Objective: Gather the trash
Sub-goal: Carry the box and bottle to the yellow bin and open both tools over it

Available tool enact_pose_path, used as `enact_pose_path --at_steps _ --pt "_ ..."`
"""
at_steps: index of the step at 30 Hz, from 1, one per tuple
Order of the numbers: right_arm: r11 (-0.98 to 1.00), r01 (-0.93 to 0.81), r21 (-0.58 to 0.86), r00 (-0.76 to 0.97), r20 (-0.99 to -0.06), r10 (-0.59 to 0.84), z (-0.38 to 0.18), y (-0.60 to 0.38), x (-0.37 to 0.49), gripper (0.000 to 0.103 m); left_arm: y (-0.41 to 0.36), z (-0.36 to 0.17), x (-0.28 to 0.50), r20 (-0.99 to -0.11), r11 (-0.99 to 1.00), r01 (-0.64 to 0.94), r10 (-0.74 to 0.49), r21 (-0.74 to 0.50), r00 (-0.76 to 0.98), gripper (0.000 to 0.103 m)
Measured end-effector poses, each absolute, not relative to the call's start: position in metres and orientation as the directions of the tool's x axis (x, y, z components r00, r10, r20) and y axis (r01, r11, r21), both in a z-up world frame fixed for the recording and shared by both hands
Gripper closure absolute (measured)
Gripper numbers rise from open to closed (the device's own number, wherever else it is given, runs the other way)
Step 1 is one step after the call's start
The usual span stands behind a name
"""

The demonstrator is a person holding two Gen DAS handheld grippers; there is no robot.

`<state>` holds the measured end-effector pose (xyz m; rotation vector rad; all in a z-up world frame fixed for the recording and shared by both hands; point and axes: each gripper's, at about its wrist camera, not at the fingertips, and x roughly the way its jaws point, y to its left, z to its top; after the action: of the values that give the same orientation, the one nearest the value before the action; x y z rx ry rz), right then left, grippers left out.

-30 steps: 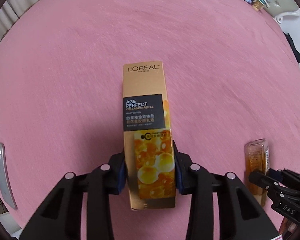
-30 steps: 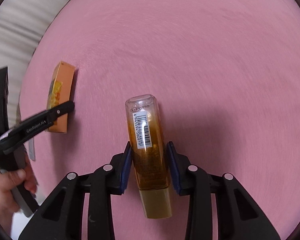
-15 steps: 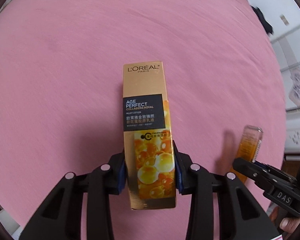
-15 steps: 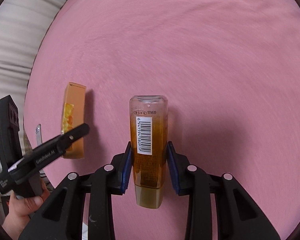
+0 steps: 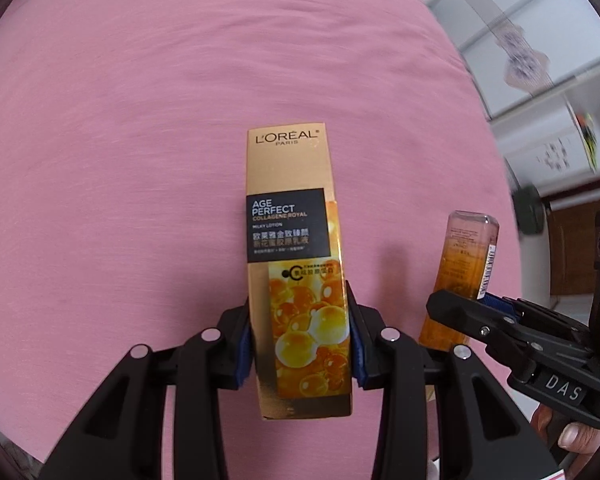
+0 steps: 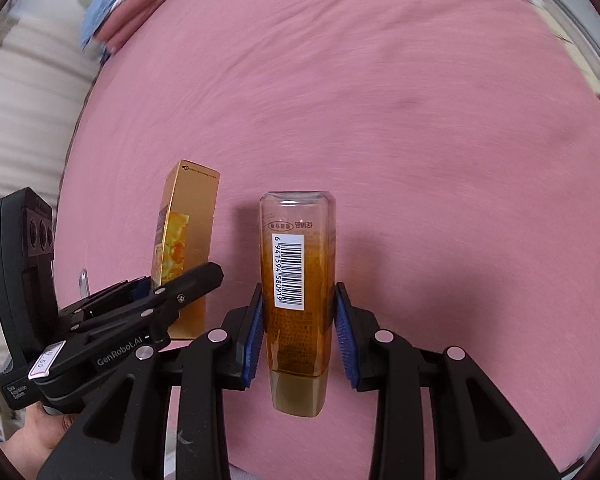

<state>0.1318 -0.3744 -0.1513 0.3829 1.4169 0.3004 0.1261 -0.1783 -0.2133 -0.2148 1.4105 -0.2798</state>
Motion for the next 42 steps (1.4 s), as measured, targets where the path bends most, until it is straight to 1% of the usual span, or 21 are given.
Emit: enact_pose_path --at_steps 11,15,21,31,42 --pt "0.883 0.168 0.439 0.250 -0.885 0.392 -0.125 -0.508 0.080 0.071 -0.341 -0.187 0.102 -0.924 0.907 0.256 -0.370 -0.335 0.101 0.066" --pt "0.870 0.228 0.437 0.289 -0.884 0.368 -0.121 -0.561 0.062 0.071 -0.394 -0.178 0.082 -0.921 0.881 0.329 -0.382 -0.340 0.072 0.066" --pt "0.835 0.330 0.440 0.336 -0.881 0.332 -0.121 -0.636 0.032 0.071 -0.472 -0.174 0.075 -0.916 0.832 0.430 -0.401 -0.351 0.028 0.066" --pt "0.775 0.452 0.442 0.397 -0.877 0.269 -0.122 -0.737 0.015 0.071 -0.574 -0.166 0.087 -0.911 0.756 0.555 -0.413 -0.348 -0.009 0.065" --pt "0.749 0.503 0.431 0.430 -0.877 0.216 -0.126 -0.807 0.036 0.071 -0.646 -0.171 0.117 -0.914 0.687 0.646 -0.404 -0.333 -0.042 0.065"
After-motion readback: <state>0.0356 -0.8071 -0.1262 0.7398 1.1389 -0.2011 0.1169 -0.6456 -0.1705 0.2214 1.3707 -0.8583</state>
